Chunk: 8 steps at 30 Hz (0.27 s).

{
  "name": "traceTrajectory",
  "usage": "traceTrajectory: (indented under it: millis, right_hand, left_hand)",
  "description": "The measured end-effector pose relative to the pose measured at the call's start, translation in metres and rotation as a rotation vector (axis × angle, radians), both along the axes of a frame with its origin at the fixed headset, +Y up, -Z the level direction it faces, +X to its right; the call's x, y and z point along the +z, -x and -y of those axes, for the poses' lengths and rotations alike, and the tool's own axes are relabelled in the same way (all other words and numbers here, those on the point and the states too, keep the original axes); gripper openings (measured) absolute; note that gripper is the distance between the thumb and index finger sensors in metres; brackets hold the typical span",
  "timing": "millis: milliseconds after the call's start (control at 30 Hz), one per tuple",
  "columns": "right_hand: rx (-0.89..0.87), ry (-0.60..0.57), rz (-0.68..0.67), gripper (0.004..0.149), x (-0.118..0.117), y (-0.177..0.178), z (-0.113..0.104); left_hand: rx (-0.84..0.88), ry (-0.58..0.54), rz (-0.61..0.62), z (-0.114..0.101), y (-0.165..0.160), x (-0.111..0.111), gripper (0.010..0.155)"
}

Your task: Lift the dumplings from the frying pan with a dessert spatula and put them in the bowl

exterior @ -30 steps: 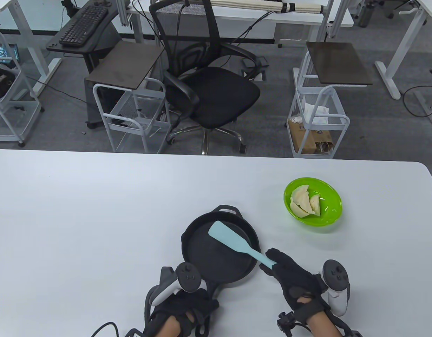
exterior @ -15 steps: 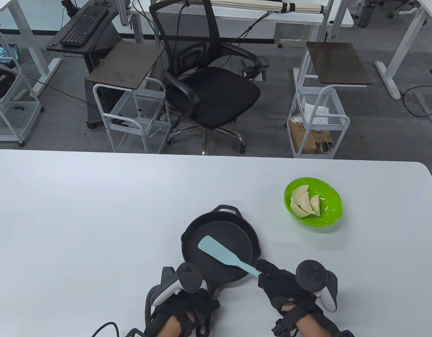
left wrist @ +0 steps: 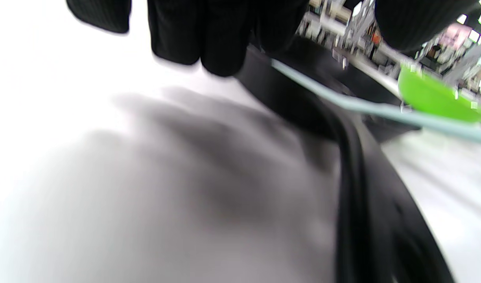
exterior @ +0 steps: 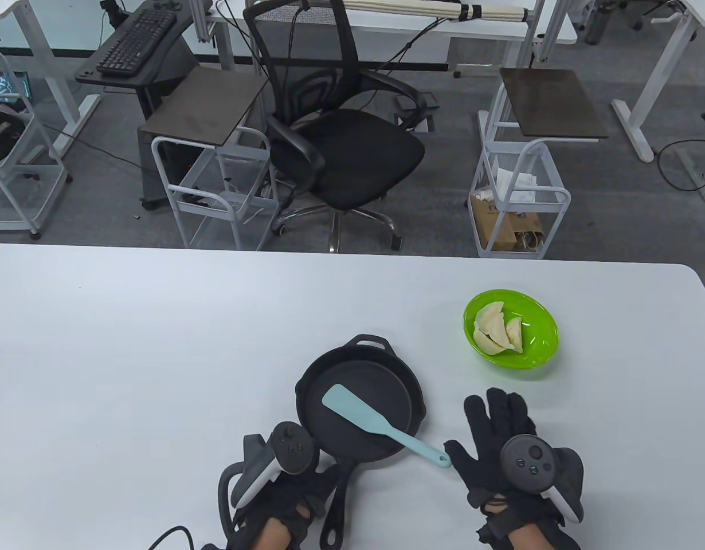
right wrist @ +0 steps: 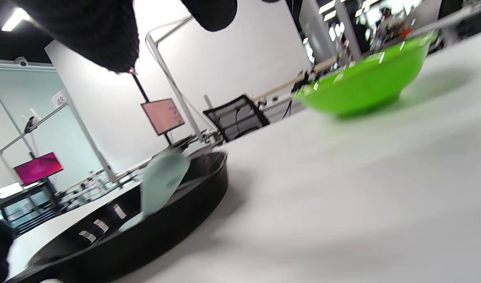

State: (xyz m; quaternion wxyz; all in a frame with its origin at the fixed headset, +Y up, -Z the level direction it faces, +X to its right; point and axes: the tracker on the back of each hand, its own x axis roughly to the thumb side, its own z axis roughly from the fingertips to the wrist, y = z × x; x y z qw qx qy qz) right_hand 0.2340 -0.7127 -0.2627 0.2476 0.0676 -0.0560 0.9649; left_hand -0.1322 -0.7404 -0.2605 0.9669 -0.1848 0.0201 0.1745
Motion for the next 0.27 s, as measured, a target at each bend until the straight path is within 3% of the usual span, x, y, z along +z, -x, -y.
traceTrajectory:
  millis: [133,267]
  right_hand:
    - [-0.010,-0.085,0.054,0.079,0.010,-0.010,-0.016]
    - [-0.021,-0.123,0.055,0.078,0.013,-0.010,-0.018]
  left_hand:
    - [-0.052,-0.139,-0.036,-0.010,0.006,0.000,0.088]
    - [-0.049,-0.123,-0.026,-0.007,0.004,0.002,0.088]
